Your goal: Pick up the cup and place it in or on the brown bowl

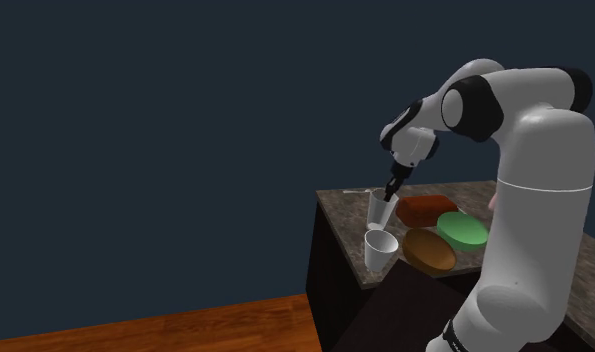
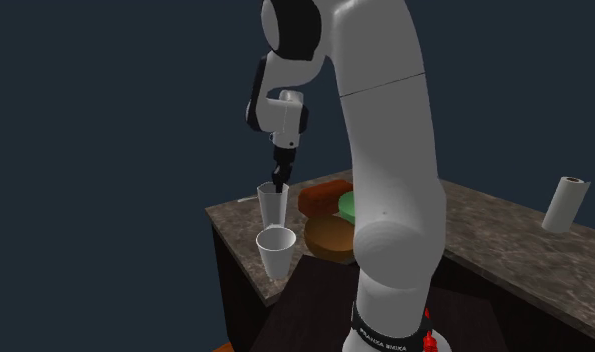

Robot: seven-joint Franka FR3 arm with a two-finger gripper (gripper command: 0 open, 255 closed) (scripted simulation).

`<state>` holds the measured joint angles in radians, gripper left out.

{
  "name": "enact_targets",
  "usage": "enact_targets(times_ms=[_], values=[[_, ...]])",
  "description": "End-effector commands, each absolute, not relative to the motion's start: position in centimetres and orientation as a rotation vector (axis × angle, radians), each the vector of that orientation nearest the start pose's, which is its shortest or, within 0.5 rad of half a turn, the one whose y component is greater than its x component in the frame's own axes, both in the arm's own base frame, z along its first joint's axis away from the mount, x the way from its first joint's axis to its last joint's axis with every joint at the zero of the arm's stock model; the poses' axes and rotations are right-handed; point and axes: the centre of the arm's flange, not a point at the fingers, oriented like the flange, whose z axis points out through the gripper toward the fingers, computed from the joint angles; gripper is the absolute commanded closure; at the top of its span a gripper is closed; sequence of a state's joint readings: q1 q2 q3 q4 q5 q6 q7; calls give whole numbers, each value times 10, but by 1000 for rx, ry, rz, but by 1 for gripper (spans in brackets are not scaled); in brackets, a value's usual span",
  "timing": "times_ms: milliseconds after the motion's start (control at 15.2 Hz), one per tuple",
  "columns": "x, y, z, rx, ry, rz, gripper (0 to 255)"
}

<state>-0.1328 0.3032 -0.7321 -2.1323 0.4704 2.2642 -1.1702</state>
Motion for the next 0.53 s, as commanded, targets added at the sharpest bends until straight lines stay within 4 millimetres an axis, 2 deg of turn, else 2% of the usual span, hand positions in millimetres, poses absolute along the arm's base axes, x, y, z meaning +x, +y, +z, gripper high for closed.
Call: enact_targets(times_ms=[0, 462], values=[[376, -415, 304, -3007, -5, -137, 255], [376, -415, 341, -3007, -5, -137, 255]])
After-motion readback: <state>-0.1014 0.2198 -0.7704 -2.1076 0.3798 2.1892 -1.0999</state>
